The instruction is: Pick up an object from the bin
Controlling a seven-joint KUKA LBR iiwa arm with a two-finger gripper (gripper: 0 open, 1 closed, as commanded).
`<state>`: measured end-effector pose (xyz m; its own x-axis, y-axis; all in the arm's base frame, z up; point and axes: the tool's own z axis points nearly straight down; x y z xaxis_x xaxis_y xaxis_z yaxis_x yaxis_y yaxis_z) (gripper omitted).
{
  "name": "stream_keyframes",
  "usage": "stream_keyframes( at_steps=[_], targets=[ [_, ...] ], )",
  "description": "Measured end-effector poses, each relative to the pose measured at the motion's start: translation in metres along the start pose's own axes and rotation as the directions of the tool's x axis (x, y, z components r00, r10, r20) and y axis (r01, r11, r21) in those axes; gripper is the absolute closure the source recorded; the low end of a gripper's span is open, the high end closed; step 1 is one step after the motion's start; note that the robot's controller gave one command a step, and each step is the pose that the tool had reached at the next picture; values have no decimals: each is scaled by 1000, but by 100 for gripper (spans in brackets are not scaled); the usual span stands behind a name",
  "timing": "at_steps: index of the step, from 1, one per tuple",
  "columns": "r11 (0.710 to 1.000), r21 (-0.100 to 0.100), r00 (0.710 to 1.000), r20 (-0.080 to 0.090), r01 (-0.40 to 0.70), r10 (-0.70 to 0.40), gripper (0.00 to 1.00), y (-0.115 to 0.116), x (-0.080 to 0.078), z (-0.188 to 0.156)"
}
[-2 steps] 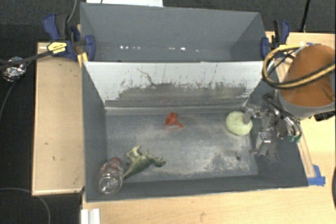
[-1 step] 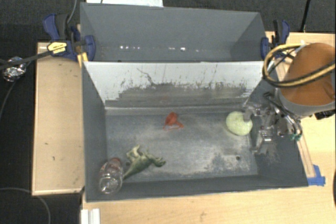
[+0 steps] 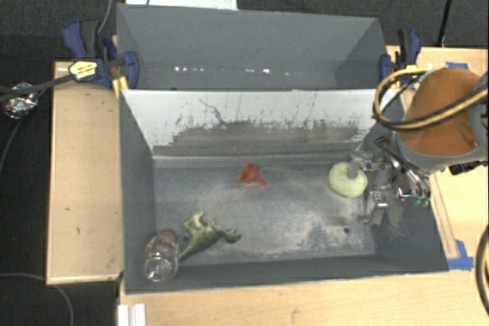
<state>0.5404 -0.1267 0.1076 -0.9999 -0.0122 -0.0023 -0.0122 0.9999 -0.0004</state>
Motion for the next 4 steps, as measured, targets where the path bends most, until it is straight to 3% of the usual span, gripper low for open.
stream_keyframes(
  at_steps=[1, 2, 3, 4],
  targets=[
    [1000, -2, 1000, 0, -19, 19, 0, -16, -22, 16],
    [997, 1, 997, 6, -72, 72, 0, -16, -36, 33],
    [999, -1, 999, 6, -47, 47, 100, -22, -38, 36],
    [999, -1, 999, 6, -45, 45, 100, -21, -38, 36]
  ],
)
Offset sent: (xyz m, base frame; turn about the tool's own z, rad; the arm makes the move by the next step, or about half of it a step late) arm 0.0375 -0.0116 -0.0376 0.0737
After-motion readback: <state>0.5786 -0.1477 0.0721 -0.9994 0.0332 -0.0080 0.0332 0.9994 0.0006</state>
